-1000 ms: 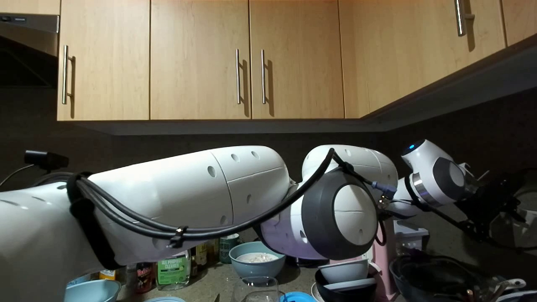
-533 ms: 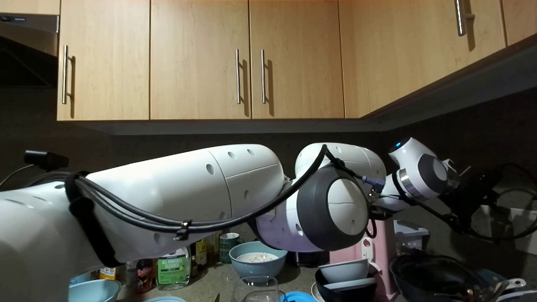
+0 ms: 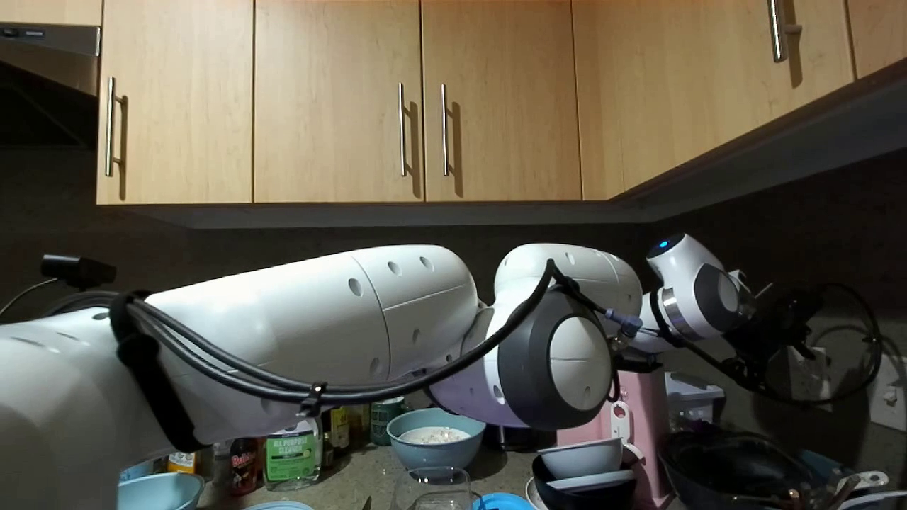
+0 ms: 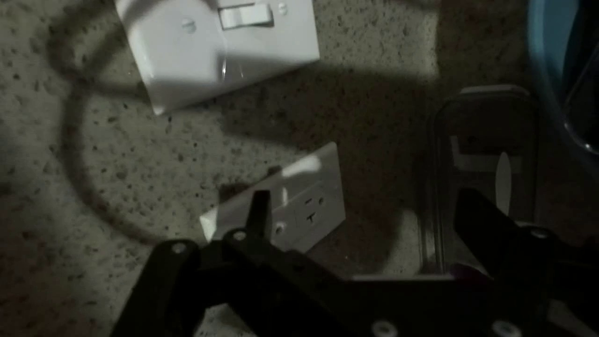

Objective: Turn off the left light switch

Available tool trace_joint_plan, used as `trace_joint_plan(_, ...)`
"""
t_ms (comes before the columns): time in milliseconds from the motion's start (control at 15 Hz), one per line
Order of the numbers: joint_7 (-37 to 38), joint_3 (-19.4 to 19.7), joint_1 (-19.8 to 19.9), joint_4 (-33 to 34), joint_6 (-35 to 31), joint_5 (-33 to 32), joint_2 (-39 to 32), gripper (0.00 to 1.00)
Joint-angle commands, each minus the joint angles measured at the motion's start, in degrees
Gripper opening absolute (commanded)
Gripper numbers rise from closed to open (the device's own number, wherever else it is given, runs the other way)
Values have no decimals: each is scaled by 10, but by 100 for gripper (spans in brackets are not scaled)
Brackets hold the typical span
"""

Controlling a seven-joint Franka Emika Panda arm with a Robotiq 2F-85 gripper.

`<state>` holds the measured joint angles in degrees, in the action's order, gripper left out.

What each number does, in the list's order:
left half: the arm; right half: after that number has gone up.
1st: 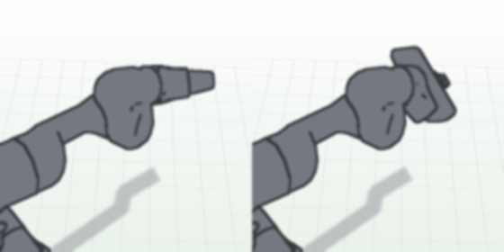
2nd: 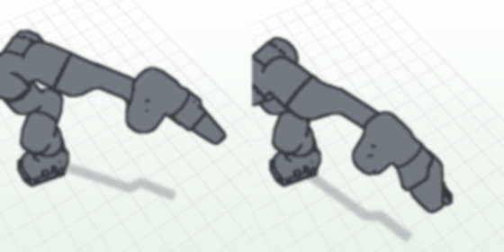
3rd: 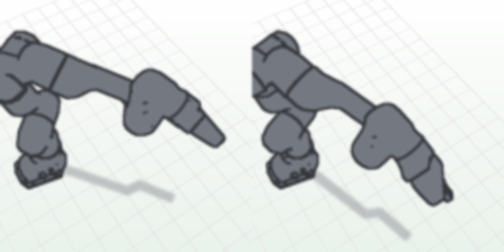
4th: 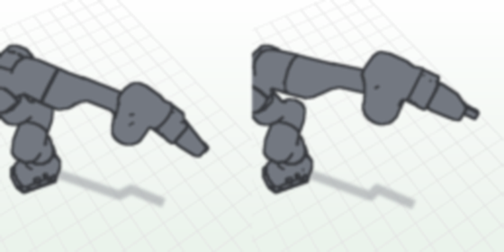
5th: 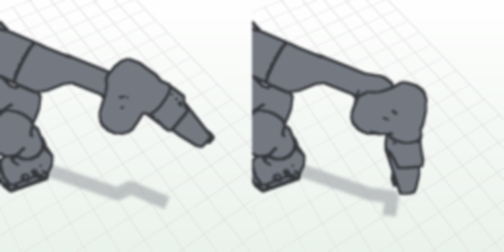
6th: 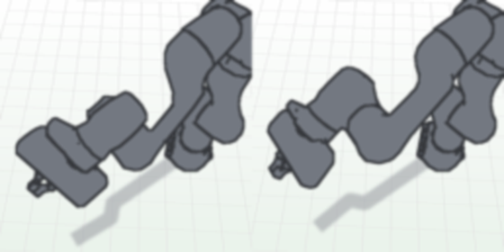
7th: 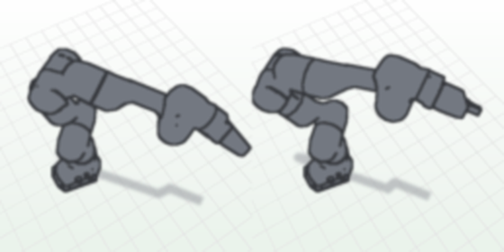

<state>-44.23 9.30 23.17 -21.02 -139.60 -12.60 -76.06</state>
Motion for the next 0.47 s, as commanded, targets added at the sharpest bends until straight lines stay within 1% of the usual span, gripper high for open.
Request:
trace_joint_plan(0, 2, 3, -4, -15, -11, 1, 9, 100)
trace_joint_plan(400, 2, 3, -7, -15, -14, 1, 9, 100)
